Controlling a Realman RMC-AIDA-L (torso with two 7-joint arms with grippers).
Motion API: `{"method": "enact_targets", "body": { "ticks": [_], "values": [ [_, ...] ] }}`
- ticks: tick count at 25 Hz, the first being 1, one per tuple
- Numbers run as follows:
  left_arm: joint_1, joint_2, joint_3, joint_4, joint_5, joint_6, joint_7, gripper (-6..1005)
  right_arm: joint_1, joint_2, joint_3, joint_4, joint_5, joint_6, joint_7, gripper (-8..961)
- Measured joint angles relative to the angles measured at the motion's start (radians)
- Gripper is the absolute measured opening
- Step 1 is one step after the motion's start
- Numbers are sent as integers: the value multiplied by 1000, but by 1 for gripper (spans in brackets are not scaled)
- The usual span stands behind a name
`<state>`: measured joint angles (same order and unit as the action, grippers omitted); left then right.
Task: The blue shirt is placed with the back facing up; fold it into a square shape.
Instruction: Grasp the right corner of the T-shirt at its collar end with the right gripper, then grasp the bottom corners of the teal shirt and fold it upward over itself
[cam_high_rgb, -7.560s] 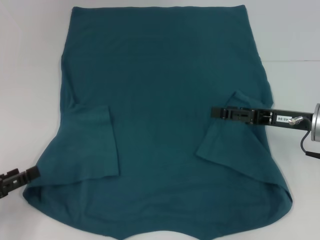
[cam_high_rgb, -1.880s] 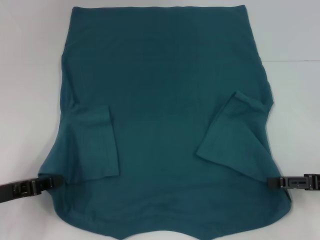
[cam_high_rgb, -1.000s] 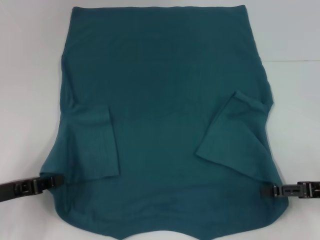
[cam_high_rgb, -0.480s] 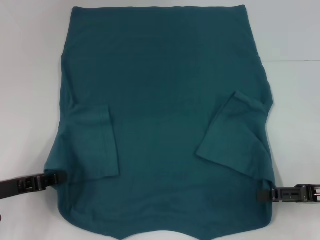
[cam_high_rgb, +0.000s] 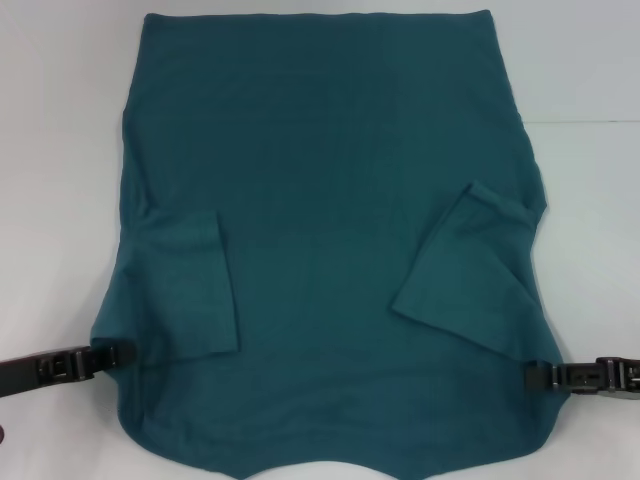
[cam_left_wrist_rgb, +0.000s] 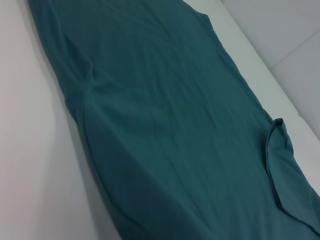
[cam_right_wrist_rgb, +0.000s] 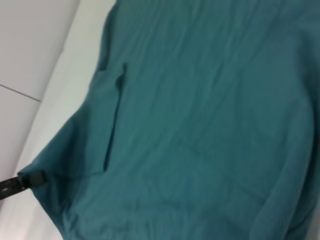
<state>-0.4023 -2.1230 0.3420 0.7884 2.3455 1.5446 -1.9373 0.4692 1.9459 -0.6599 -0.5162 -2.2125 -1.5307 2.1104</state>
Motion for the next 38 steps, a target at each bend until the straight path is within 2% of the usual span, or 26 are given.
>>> {"method": "enact_targets", "body": {
  "ticks": [7,15,20,25,30,38],
  "values": [
    [-2,1,0,0,-1,2,0,15,-13,5,-2,-6,-12,-10,1,521],
    [-6,2,0,0,-3,4,0,15,-34,0,14,-11,-11,-28,-8,184],
    [-6,2,0,0,-5,5,-6,15,-44,-2,22,-12,-9,-27,-17,30],
    [2,8,-8,7,-2,10,-45,15,-66,1,58,-12,-5,-44,-63,30],
    [38,8,-16,38,-1,37,-81,15,-94,2,107,-11,-3,-90,-142,30],
    [84,2,-38,58,2,84,-76,16,-130,-14,128,-11,-4,-120,-196,30]
  ]
}}
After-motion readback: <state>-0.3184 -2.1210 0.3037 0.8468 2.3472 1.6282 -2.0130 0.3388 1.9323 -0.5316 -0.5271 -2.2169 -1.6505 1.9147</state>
